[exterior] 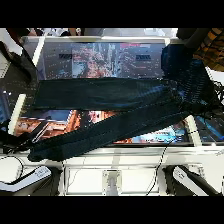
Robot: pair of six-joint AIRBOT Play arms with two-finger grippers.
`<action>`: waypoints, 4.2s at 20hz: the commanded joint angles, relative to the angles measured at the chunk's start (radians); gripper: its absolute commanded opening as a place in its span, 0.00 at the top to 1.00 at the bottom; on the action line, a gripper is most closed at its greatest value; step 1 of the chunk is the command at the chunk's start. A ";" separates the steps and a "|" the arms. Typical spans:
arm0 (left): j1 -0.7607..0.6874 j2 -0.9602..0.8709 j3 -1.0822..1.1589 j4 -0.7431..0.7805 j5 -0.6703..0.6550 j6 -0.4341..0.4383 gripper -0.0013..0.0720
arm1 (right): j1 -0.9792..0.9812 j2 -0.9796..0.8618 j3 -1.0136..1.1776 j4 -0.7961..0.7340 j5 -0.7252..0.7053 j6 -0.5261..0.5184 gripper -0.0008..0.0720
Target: Fold the clothes and pants, and hang the long-sleeved shirts on hangers.
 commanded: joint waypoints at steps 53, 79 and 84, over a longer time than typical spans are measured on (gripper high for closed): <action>0.166 -0.175 0.298 -0.098 -0.116 0.192 0.40 | 0.000 -0.111 -0.231 0.254 -0.131 -0.287 0.93; 0.153 -0.241 0.250 -0.180 0.068 0.271 0.36 | 0.000 -0.111 -0.230 0.256 -0.080 -0.264 0.93; 0.153 -0.241 0.251 -0.181 0.009 0.274 0.91 | 0.000 -0.111 -0.230 0.256 -0.080 -0.264 0.93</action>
